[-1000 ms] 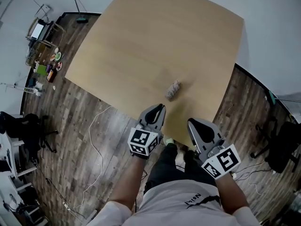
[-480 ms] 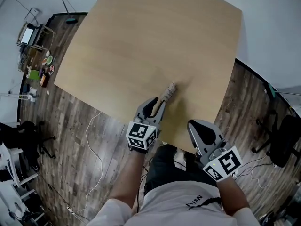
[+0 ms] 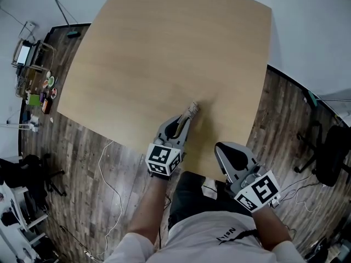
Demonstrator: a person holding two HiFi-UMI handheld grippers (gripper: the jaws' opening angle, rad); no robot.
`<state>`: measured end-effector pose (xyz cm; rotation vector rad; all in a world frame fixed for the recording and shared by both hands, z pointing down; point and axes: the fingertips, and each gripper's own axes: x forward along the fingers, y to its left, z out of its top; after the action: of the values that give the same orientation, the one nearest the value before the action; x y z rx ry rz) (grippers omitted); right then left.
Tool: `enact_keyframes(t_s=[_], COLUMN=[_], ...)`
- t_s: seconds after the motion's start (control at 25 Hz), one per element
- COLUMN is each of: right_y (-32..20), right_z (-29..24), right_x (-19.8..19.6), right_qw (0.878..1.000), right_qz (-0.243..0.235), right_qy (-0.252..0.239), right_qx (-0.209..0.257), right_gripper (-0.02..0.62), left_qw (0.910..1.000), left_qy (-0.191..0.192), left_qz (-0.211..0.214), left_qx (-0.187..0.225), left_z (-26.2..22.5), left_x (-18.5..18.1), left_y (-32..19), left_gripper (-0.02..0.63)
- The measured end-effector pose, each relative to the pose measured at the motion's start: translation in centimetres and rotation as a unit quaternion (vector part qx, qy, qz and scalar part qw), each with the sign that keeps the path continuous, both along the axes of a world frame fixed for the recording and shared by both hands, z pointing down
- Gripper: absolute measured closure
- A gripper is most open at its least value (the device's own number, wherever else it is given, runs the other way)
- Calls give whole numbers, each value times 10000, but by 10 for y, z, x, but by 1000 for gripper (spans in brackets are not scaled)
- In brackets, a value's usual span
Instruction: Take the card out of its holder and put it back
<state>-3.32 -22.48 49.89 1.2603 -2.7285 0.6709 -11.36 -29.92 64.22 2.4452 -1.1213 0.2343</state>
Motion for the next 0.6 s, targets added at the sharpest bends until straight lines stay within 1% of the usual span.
enact_keyframes(t_s=[0.08,0.28,0.44,0.6], right_y=[-1,1,4,6], right_z=[1,0,-7,-16], right_x=[0,-1,5,11], right_qw=[10000,10000,9999,9998], right_qz=[4,43,83,135], right_qy=[6,52,77,53], right_qx=[3,43,76,114], right_gripper=[581,581,581,581], left_qw=[10000,10000,9999,9997], left_qy=[12,32,57,-31], left_qz=[-14,3,-23,-7], left_qx=[30,91,107,240], left_z=[0,-1,-8,-24], left_x=[-1,-2,-2,-2], left_y=[-2,-3,-4,-7], left_gripper=[549,575,580,580])
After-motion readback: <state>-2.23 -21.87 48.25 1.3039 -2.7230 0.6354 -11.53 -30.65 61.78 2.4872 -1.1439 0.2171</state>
